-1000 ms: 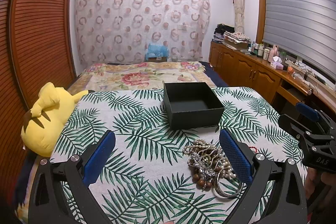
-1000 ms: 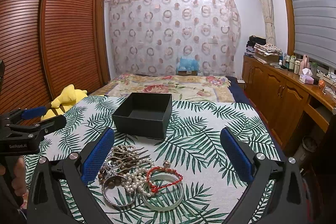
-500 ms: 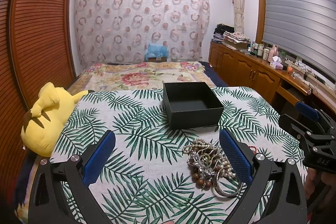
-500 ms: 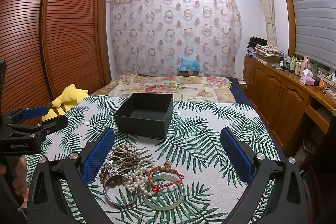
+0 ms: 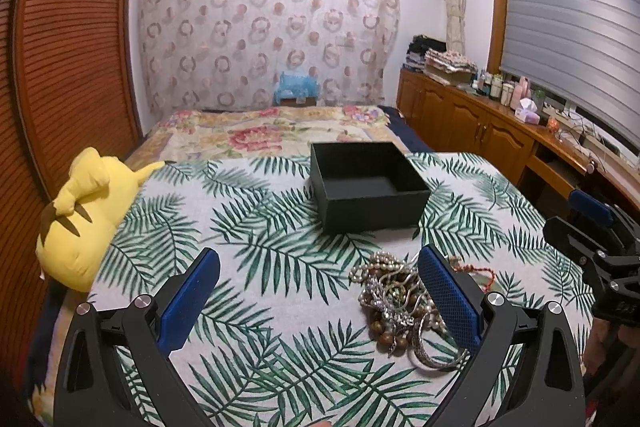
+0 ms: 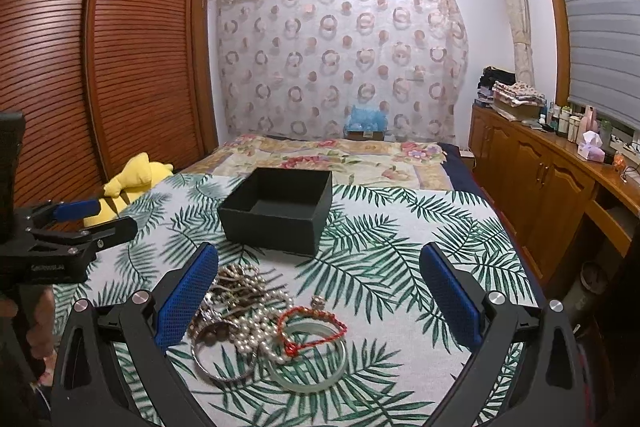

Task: Organize jewelry

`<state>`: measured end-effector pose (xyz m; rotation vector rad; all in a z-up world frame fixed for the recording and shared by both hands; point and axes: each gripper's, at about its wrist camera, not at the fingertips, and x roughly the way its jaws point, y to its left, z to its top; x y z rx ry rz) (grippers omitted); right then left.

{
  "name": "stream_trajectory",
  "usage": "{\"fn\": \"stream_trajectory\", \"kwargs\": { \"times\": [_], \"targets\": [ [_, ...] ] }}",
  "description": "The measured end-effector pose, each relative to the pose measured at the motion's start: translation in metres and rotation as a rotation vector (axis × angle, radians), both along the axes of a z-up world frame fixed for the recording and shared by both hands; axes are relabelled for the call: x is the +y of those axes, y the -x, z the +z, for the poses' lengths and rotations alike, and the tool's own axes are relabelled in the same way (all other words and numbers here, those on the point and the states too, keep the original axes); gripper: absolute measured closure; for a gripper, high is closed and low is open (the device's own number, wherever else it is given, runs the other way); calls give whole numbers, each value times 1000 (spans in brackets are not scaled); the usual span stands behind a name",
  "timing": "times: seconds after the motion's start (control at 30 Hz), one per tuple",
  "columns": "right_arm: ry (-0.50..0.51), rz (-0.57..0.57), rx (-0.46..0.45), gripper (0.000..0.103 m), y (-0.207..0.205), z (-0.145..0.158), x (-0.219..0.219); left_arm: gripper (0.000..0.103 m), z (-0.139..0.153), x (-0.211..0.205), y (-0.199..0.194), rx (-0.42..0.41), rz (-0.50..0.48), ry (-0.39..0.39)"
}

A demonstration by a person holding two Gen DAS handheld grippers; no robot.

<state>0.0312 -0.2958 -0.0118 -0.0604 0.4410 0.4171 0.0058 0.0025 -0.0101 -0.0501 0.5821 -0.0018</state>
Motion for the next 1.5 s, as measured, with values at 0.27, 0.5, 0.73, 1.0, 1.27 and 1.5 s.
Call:
{"fn": "stream_trajectory", "kwargs": {
  "times": [0.27, 0.5, 0.73, 1.0, 1.27, 1.5],
  "targets": [
    [50, 6, 92, 18, -17, -30, -14, 8, -21, -6, -13, 74, -59, 2],
    [75, 55, 198, 37, -31, -61, -17, 8, -38, -15, -22, 133, -120, -3],
    [87, 126, 295, 43, -42, -83, -9, 14, -55, -17, -34, 187, -180, 43],
    [89, 154, 338, 44, -52, -89, -2, 39, -68, -23, -56, 252, -246, 104],
    [101, 157, 341, 44, -57, -90, 0, 52, -80, -28, -72, 290, -266, 149],
    [106, 166, 344, 44, -57, -93, 1, 77, -79, -29, -70, 269, -283, 166]
  ]
}}
